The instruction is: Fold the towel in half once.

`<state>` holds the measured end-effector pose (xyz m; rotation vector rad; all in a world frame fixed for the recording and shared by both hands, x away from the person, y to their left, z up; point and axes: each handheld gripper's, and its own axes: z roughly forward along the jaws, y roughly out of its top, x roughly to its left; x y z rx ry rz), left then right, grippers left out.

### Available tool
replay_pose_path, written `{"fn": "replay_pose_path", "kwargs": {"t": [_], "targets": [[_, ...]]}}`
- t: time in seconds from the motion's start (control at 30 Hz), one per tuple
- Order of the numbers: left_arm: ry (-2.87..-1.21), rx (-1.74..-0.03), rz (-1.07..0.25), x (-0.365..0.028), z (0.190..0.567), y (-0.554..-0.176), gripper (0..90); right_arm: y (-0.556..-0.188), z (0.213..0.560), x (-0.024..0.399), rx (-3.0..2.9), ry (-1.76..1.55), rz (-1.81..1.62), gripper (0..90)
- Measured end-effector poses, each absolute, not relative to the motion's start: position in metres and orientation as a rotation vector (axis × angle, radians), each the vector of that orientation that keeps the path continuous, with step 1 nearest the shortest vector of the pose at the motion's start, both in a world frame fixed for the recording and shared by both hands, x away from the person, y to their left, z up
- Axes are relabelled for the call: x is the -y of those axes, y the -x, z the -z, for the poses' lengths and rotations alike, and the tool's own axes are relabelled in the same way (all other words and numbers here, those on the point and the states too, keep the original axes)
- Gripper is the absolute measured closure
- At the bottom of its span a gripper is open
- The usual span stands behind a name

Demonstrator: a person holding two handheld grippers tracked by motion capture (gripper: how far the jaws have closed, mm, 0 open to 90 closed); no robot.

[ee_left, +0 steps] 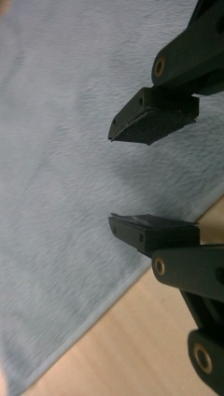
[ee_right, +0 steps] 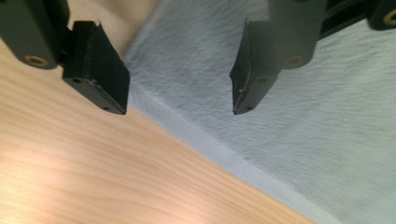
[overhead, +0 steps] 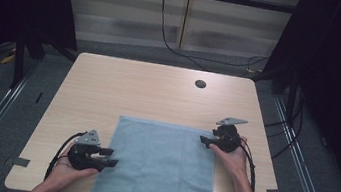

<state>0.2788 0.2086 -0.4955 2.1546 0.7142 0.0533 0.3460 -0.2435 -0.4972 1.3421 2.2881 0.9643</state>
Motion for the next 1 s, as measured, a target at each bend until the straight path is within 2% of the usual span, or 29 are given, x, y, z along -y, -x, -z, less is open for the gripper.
{"fn": "replay_pose_path", "kwargs": {"t": [0.13, 0.2, 0.3, 0.4, 0.43, 0.57, 0.77, 0.83, 0.9, 1.0], "targets": [[-2.074, -0.758, -0.064, -0.211, 0.486, -0.301, 50.6, -0.341, 0.505, 0.239, -2.265, -1.302, -0.929, 37.1], [-2.067, -0.793, -0.099, -0.209, 0.486, -0.317, 49.6, -0.339, 0.505, 0.239, -2.273, -1.306, -0.953, 46.9], [-2.065, -0.834, -0.14, -0.204, 0.486, -0.343, 48.3, -0.336, 0.502, 0.237, -2.316, -1.286, -0.975, 70.3], [-2.039, -0.897, -0.175, -0.2, 0.49, -0.366, 45.1, -0.333, 0.504, 0.237, -2.317, -1.293, -1.028, 81.0], [-2.029, -0.902, -0.208, -0.199, 0.493, -0.371, 44.2, -0.334, 0.504, 0.237, -2.323, -1.297, -1.036, 82.6], [-2.028, -0.959, -0.204, -0.191, 0.506, -0.391, 40.4, -0.334, 0.504, 0.237, -2.328, -1.287, -1.041, 84.2], [-2.082, -0.911, -0.233, -0.181, 0.51, -0.394, 37.8, -0.333, 0.504, 0.237, -2.322, -1.291, -1.041, 84.0], [-2.109, -0.858, -0.217, -0.178, 0.509, -0.39, 46.1, -0.333, 0.505, 0.237, -2.321, -1.288, -1.05, 84.0], [-2.152, -0.807, -0.239, -0.173, 0.508, -0.384, 50.3, -0.332, 0.505, 0.237, -2.316, -1.298, -1.047, 84.0], [-2.181, -0.754, -0.199, -0.169, 0.506, -0.38, 74.1, -0.332, 0.505, 0.236, -2.315, -1.311, -1.064, 84.9]]}}
